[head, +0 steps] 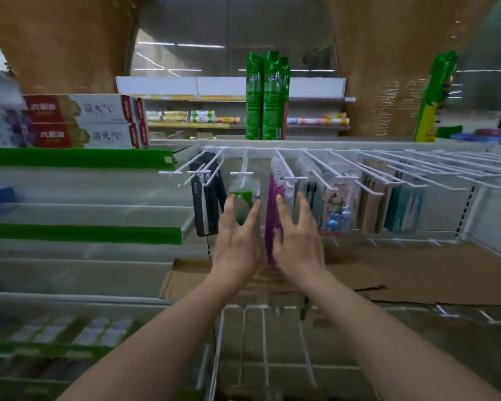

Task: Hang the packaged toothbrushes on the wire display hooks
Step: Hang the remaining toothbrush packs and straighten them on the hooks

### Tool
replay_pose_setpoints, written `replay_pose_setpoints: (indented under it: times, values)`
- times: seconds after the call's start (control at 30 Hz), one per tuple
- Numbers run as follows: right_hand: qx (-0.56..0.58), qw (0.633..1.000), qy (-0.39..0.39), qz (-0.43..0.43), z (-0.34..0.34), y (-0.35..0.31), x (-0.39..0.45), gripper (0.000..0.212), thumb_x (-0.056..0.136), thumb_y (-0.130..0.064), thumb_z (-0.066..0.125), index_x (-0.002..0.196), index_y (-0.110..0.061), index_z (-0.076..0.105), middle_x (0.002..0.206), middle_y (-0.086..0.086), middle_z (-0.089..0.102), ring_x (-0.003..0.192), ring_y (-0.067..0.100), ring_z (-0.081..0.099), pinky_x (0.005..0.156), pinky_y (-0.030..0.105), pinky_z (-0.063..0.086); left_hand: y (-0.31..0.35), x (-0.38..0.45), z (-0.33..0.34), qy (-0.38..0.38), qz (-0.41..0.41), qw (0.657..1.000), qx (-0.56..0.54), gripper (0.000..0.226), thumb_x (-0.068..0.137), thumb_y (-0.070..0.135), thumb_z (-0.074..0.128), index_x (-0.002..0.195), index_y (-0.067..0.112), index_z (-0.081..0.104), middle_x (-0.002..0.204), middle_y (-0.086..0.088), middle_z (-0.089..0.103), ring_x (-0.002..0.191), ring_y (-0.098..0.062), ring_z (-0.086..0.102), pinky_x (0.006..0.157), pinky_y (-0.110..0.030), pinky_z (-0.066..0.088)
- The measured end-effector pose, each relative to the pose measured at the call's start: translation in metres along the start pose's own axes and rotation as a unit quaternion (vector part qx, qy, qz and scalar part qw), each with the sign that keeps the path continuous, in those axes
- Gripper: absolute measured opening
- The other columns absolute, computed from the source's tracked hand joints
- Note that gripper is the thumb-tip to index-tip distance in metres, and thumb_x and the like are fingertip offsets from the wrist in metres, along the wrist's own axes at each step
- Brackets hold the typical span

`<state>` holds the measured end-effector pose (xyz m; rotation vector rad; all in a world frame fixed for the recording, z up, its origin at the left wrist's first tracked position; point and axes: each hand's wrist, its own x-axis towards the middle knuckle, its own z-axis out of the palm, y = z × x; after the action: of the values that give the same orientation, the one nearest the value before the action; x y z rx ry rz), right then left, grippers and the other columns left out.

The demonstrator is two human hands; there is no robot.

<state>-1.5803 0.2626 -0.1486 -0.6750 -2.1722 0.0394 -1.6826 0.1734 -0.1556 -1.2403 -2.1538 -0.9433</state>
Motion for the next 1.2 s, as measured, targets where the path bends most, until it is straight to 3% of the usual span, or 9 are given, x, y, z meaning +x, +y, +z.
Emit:
replay_pose_setpoints:
  times: [0.17,0.37,0.53,0.7,0.9,1.03,1.2]
  values:
    - [0.013,1.000,0.026,0.009,0.018,0.005,0.008,0.072,0.094,-0.014,0.060,0.158,-0.019,0.029,0.162,0.023,0.020,0.138,0.045,0.039,0.107,0.054,0.045,-0.013,0.013,0.013,-0.021,0.002,1.000,-0.002,0.076,0.097,0.013,0.059,0.159,0.037,0.023,0.160,-0.005,-0.016,0.152,-0.033,0.016,0.119,-0.044,0.035]
    - [0.029,0.997,0.067,-0.006,0.034,0.009,0.018,0.072,0.095,-0.017,0.062,0.158,-0.016,0.028,0.159,0.018,0.025,0.131,0.040,0.048,0.101,0.048,0.048,-0.030,0.023,0.028,0.026,0.061,0.998,-0.022,0.075,0.092,0.003,0.061,0.158,0.026,0.034,0.162,-0.010,-0.004,0.149,-0.039,0.024,0.116,-0.047,0.039]
    - [0.038,0.997,0.070,-0.012,0.049,0.015,0.033,0.071,0.098,-0.019,0.059,0.160,-0.019,0.023,0.162,0.017,0.017,0.141,0.036,0.037,0.109,0.043,0.042,-0.035,0.039,0.036,0.026,0.054,0.998,-0.036,0.068,0.096,0.005,0.055,0.157,0.026,0.035,0.164,-0.008,-0.002,0.149,-0.036,0.024,0.116,-0.041,0.036]
    - [0.029,0.996,0.081,-0.015,0.062,0.023,0.052,0.071,0.097,-0.012,0.059,0.159,-0.018,0.025,0.157,0.017,0.020,0.126,0.036,0.051,0.094,0.040,0.053,-0.042,0.053,0.051,0.042,0.062,0.997,-0.019,0.067,0.096,0.007,0.059,0.157,0.026,0.037,0.162,-0.011,0.001,0.144,-0.039,0.032,0.111,-0.041,0.042]
    - [0.008,0.997,0.072,0.006,0.077,0.026,0.072,0.067,0.099,-0.017,0.054,0.158,-0.022,0.023,0.149,0.017,0.028,0.110,0.031,0.054,0.078,0.037,0.053,-0.046,0.073,0.068,0.038,0.047,0.998,-0.025,0.070,0.097,0.007,0.058,0.158,0.029,0.032,0.161,-0.010,0.001,0.141,-0.038,0.037,0.110,-0.039,0.043]
    - [0.025,0.998,0.058,0.009,0.088,0.031,0.083,0.066,0.102,-0.016,0.047,0.160,-0.025,0.017,0.154,0.017,0.023,0.120,0.036,0.049,0.082,0.041,0.053,-0.053,0.088,0.080,0.028,0.033,0.998,-0.035,0.067,0.100,0.012,0.055,0.159,0.031,0.030,0.160,-0.013,0.006,0.138,-0.039,0.040,0.105,-0.045,0.049]
    - [0.006,0.998,0.066,0.000,0.099,0.037,0.093,0.066,0.099,-0.016,0.053,0.158,-0.018,0.024,0.149,0.021,0.031,0.116,0.039,0.053,0.078,0.041,0.055,-0.057,0.102,0.090,0.002,0.020,0.999,-0.049,0.064,0.101,0.023,0.050,0.159,0.036,0.026,0.161,-0.012,0.006,0.140,-0.038,0.035,0.102,-0.050,0.050]
